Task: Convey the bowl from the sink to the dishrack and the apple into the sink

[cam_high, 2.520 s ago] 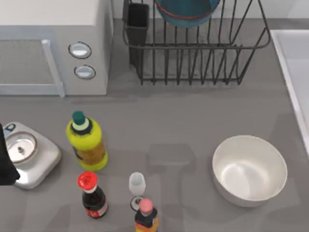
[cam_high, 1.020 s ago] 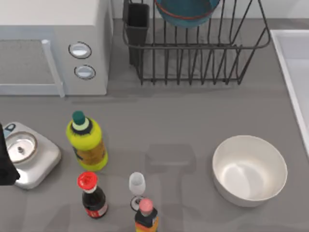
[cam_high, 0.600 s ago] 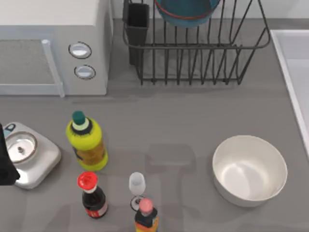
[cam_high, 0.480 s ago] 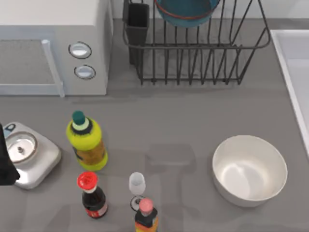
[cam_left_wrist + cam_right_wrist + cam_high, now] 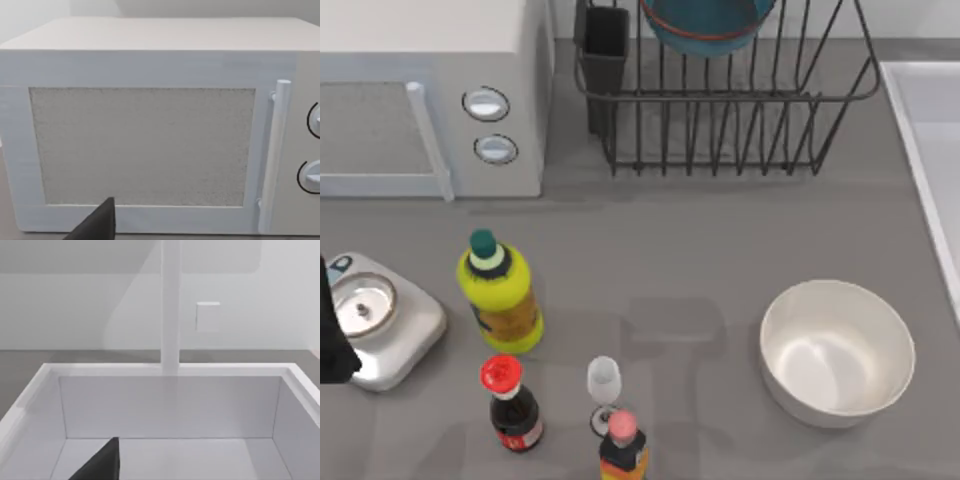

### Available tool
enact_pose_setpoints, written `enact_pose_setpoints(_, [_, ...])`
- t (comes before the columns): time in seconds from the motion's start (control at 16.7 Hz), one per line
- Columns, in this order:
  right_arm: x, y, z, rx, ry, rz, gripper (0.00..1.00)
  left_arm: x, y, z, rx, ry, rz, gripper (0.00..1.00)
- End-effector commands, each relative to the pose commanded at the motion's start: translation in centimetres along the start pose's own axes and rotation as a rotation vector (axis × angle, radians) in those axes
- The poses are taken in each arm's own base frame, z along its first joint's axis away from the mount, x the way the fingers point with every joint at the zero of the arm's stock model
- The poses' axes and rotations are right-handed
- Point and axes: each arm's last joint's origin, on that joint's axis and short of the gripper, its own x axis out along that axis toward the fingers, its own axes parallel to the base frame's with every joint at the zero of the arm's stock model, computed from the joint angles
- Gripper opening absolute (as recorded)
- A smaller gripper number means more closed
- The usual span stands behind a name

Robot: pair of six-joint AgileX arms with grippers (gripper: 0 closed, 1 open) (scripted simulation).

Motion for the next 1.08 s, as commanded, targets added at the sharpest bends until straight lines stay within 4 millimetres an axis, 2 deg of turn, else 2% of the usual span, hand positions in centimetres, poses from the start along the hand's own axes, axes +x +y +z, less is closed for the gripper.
enact_pose_setpoints(0.24, [0.0,0.9,2.4,0.001,0.002,-0.012,1.00,0.0,0.0,0.0,0.000,0.000,0.000,1.00])
enact_pose_setpoints(0.54, [-1.5,4.1,8.5,-0.008,-0.010,-0.011,1.00,0.0,0.0,0.0,0.000,0.000,0.000,1.00])
enact_pose_setpoints(0.72, [-4.2,6.9,12.1,-0.016,-0.031,-0.004,1.00,0.0,0.0,0.0,0.000,0.000,0.000,1.00])
enact_pose_setpoints(0.84, [-6.6,8.7,13.6,-0.018,-0.045,0.001,1.00,0.0,0.0,0.0,0.000,0.000,0.000,1.00])
enact_pose_setpoints(0.96, [-9.2,10.2,14.2,-0.017,-0.057,0.004,1.00,0.0,0.0,0.0,0.000,0.000,0.000,1.00])
enact_pose_setpoints(1.08, [-11.6,11.3,14.0,-0.013,-0.062,0.006,1.00,0.0,0.0,0.0,0.000,0.000,0.000,1.00])
